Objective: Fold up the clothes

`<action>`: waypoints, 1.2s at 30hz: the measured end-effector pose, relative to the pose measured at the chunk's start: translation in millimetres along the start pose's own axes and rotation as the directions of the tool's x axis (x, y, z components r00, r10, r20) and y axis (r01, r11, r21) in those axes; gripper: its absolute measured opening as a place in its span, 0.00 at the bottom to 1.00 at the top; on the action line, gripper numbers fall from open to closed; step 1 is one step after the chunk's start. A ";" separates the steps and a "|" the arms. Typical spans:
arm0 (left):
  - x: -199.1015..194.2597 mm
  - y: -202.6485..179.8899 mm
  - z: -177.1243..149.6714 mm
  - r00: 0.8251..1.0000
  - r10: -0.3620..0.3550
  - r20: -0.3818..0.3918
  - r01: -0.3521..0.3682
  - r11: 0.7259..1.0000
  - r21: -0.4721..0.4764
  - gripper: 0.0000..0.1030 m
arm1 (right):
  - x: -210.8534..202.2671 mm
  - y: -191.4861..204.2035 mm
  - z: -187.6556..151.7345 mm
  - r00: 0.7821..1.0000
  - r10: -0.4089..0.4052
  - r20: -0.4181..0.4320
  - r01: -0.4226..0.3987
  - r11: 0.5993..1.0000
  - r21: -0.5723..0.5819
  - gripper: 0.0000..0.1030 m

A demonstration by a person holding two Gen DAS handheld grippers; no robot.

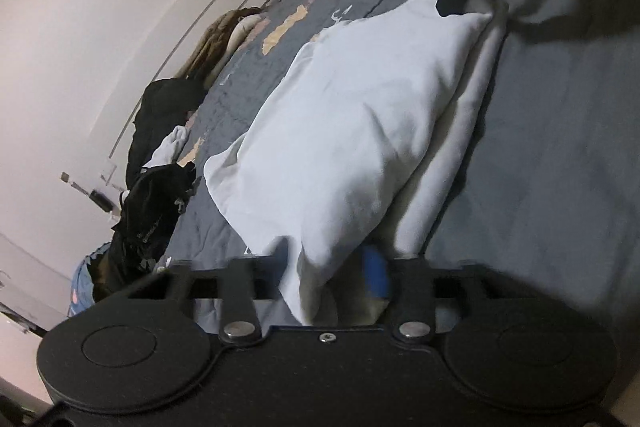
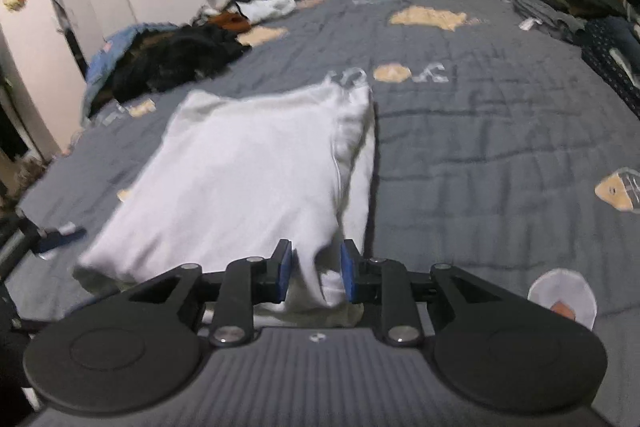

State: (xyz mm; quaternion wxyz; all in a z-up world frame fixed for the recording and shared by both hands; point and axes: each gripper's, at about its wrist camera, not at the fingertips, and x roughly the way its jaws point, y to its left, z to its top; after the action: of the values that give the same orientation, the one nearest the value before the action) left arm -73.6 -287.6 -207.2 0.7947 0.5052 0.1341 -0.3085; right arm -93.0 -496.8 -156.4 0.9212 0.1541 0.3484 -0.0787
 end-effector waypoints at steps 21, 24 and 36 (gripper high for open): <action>-0.1 -20.1 3.8 0.997 -0.019 0.075 0.006 0.986 0.164 0.43 | -23.7 -7.0 -1.2 0.998 0.026 0.052 -0.027 0.999 0.017 0.06; 2.6 -20.0 5.1 0.996 -0.029 0.086 0.015 0.987 0.160 0.42 | -31.8 -5.6 0.5 0.998 0.028 0.052 -0.027 0.999 -0.021 0.08; 10.8 7.3 15.0 0.992 -0.120 0.046 0.121 0.992 -0.035 0.38 | -39.2 28.3 -24.3 0.999 -0.016 0.031 0.032 0.798 -0.602 0.31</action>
State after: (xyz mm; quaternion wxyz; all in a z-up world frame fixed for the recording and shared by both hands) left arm -62.2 -302.5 -200.8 0.7868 0.4743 0.1527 -0.3643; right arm -130.1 -460.4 -141.0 0.9256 -0.1519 0.3458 0.0227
